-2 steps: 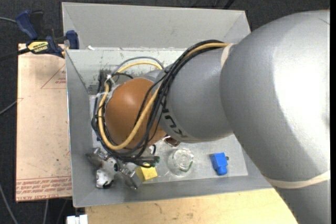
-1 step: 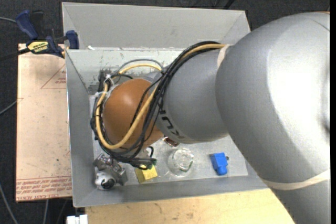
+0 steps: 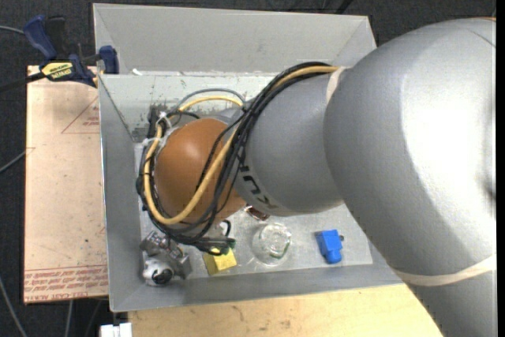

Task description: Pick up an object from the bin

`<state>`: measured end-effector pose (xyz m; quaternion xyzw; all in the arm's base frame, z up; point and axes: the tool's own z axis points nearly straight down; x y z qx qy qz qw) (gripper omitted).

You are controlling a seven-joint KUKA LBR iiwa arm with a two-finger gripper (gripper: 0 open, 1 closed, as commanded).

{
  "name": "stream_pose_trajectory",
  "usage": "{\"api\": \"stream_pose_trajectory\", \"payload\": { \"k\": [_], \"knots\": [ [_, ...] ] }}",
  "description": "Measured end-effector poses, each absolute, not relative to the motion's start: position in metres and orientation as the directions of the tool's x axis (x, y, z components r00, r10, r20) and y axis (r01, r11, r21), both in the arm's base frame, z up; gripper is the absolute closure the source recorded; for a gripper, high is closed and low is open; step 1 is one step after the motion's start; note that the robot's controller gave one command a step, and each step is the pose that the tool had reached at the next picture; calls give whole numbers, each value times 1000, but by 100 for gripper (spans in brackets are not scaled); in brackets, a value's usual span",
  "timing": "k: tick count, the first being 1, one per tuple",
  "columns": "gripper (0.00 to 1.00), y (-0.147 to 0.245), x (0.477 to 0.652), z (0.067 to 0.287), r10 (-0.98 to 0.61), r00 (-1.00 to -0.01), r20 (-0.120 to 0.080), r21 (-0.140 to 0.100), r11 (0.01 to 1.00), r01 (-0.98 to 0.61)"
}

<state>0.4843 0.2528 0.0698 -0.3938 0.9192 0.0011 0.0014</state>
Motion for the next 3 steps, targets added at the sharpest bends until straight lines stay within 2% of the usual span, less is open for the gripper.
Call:
{"api": "stream_pose_trajectory", "payload": {
  "k": [1, 2, 3],
  "knots": [
    [100, 253, 483, 73, -724, -690, 0, 2, 690, -724],
    [100, 252, 481, 92, -724, -690, 8, 5, 690, -724],
    [100, 253, 482, 115, -724, -690, 3, 3, 690, -724]
  ]
}}
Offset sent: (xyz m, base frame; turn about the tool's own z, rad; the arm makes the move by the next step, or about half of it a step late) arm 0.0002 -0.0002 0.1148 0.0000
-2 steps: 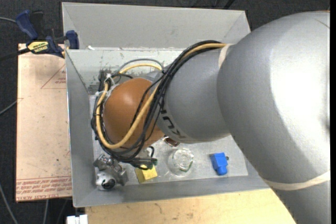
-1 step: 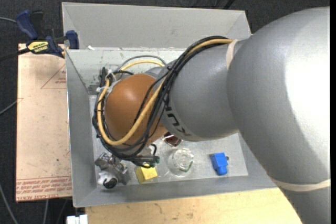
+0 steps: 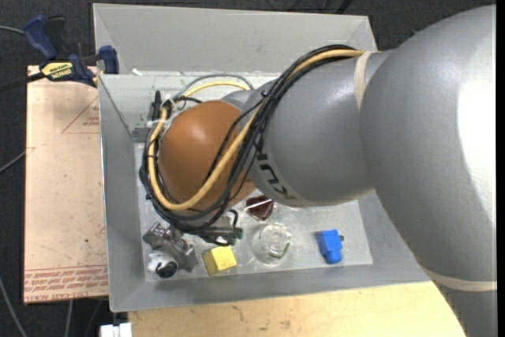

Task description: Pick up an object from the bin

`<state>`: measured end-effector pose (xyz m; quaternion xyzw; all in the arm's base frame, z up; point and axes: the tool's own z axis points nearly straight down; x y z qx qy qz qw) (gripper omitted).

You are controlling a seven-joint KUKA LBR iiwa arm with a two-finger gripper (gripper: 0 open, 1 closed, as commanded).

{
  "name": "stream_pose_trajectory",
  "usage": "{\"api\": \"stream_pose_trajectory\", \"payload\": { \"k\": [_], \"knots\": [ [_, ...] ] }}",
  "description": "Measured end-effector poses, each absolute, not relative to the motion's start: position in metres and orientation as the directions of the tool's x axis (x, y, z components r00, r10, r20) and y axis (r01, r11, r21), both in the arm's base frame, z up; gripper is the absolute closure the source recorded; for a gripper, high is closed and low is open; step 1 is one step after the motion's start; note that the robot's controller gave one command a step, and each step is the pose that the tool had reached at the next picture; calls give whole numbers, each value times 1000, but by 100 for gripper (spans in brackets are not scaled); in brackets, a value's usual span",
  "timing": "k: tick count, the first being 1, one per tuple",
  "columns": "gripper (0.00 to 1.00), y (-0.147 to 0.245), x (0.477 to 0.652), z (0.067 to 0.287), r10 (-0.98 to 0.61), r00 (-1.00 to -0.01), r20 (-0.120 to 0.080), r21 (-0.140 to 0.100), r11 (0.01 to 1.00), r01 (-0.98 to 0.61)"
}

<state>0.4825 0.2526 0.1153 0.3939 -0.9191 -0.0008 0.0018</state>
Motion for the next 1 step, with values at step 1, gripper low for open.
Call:
{"api": "stream_pose_trajectory", "payload": {
  "k": [1],
  "knots": [
    [100, 253, 484, 133, -724, -690, -4, 0, 690, -724]
  ]
}}
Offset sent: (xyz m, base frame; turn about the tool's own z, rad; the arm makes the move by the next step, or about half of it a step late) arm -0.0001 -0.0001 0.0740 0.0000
